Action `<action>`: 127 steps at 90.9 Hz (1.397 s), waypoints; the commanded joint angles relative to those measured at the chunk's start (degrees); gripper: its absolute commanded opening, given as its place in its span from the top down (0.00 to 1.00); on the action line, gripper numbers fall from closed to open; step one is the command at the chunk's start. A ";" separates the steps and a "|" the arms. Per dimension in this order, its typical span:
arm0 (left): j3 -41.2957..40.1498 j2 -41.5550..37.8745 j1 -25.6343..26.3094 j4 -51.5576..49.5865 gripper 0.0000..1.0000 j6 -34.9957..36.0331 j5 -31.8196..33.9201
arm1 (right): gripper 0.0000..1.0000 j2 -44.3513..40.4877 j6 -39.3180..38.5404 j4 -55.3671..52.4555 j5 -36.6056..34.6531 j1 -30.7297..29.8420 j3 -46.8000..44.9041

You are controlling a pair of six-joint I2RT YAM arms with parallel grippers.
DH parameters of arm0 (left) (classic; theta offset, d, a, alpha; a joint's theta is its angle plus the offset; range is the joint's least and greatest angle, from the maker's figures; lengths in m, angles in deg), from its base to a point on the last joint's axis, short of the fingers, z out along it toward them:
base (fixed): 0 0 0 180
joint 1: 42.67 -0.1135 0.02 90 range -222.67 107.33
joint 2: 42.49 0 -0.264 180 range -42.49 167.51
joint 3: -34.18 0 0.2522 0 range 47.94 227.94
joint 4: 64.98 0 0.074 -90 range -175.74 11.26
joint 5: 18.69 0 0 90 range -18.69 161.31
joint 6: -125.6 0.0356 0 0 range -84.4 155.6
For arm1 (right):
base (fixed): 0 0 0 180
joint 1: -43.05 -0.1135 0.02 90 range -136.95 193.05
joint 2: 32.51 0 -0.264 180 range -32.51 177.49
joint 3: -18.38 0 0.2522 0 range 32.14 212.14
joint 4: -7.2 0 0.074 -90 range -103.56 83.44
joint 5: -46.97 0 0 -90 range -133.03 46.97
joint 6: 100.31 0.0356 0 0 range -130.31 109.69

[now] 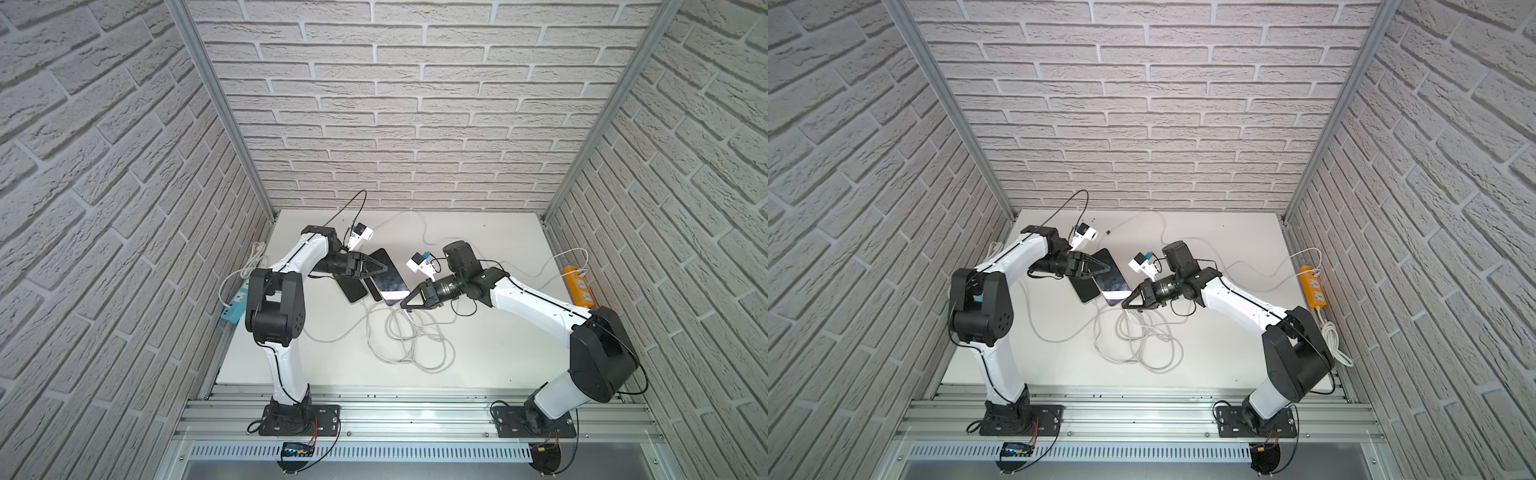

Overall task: Plug the charging cable into the phone
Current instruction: Insert the charging cable into the phone.

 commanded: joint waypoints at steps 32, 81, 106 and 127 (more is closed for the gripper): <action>-1.80 0.14 6.75 -18.72 1.00 -1.57 -6.43 | 0.97 2.68 -1.68 33.28 -10.44 1.56 10.45; 0.05 0.40 4.34 -18.32 1.00 -3.19 -6.44 | 0.63 -0.10 -3.49 30.64 -8.63 3.23 6.00; 0.42 0.84 2.80 -18.45 1.00 -3.16 -6.46 | 0.47 -3.18 -3.22 27.63 -11.12 7.05 2.83; 0.78 0.93 0.20 -18.32 1.00 -2.30 -6.47 | 0.42 -10.93 -8.29 8.90 -15.10 9.24 1.95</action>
